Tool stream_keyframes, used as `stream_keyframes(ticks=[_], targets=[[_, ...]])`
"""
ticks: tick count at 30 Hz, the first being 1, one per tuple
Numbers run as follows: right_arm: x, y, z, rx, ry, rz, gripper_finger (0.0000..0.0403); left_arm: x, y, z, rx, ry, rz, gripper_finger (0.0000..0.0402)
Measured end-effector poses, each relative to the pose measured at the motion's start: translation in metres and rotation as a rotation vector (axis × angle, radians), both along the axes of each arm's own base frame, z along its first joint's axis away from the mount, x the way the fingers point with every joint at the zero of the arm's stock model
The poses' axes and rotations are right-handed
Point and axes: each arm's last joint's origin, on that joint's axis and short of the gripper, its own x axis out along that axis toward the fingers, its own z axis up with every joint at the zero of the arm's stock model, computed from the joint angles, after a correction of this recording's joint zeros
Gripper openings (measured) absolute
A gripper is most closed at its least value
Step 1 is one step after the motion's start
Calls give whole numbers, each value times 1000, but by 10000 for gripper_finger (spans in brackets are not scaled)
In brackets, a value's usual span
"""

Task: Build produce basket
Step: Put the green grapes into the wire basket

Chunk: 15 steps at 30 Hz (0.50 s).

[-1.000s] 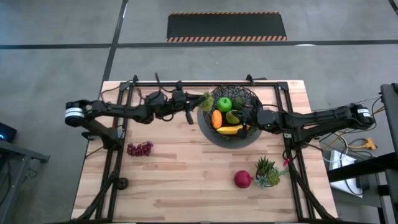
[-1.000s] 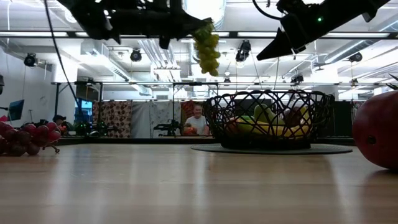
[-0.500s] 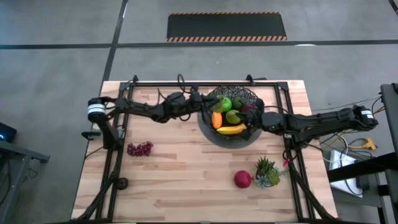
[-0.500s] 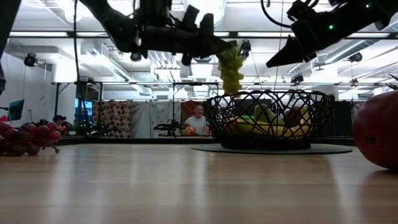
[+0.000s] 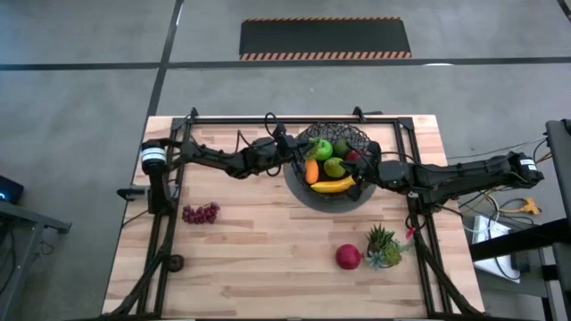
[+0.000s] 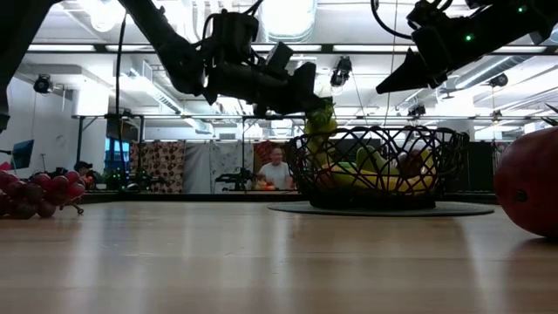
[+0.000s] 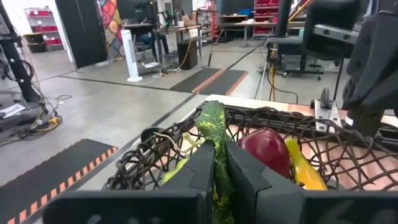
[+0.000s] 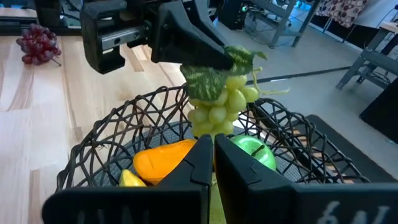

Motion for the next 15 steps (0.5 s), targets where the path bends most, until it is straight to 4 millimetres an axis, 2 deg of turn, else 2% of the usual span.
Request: stream_keyframes(ticks=[15], targets=[[0, 0, 0, 11, -6, -5, 9, 0, 1, -5, -5, 21, 34, 11]])
